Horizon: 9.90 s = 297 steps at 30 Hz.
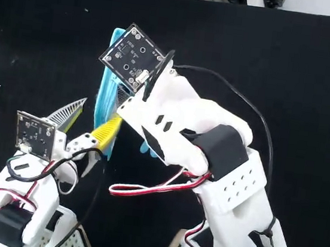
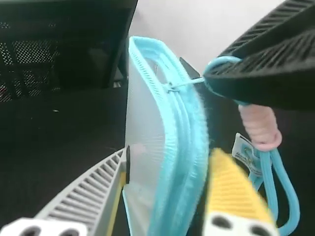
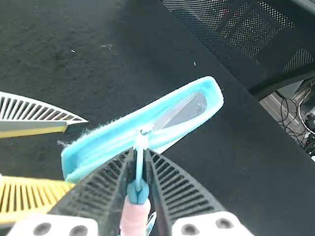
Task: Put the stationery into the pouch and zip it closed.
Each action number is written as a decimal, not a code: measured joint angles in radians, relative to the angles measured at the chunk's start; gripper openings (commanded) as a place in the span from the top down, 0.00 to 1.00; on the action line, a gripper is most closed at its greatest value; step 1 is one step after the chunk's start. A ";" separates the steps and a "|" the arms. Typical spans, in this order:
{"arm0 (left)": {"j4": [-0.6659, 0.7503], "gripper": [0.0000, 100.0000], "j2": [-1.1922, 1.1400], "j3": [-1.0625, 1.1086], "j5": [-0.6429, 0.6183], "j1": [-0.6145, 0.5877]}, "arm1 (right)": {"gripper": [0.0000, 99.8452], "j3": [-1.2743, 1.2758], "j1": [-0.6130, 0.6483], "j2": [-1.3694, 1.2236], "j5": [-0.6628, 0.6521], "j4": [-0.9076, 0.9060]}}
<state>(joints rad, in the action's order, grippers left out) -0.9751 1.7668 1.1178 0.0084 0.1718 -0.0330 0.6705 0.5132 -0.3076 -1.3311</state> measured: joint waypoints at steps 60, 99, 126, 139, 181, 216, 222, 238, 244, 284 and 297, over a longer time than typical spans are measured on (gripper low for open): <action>-0.402 0.97 0.002 -0.232 0.353 0.002 | 0.94 0.528 0.092 0.146 0.064 0.443; -0.396 0.97 0.002 -0.232 0.354 0.009 | 0.99 0.525 -0.261 0.218 0.034 0.586; -0.402 0.97 0.000 -0.232 0.350 0.014 | 0.75 0.190 -0.114 0.169 0.253 -0.146; -0.371 0.97 -0.003 -0.233 0.315 -0.040 | 0.98 0.512 -0.474 0.167 0.247 0.040; 0.232 0.81 -1.014 -0.443 0.002 0.087 | 0.99 1.312 -0.606 0.259 0.135 0.786; 0.012 0.95 -0.901 -0.219 0.078 -0.305 | 0.99 1.412 -0.632 0.493 0.215 0.781; 0.012 0.95 -0.898 -0.086 0.089 -0.451 | 0.99 1.412 -0.609 0.747 0.311 0.595; -0.038 0.95 -0.175 0.364 0.201 -0.459 | 0.99 1.616 -0.543 1.286 0.282 0.078; -0.184 0.95 0.037 0.442 0.201 -0.451 | 0.99 1.628 -0.606 1.286 0.288 0.021; -0.285 0.96 0.025 0.562 -0.037 -0.434 | 0.99 1.717 -0.677 1.286 0.427 0.025; -0.287 0.96 0.048 0.562 -0.038 -0.396 | 0.99 1.717 -0.766 1.286 0.427 0.025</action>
<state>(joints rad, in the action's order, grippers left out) -1.2620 1.8144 1.6794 -0.0299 -0.2240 1.6840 -0.0951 1.7990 0.1189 -1.3065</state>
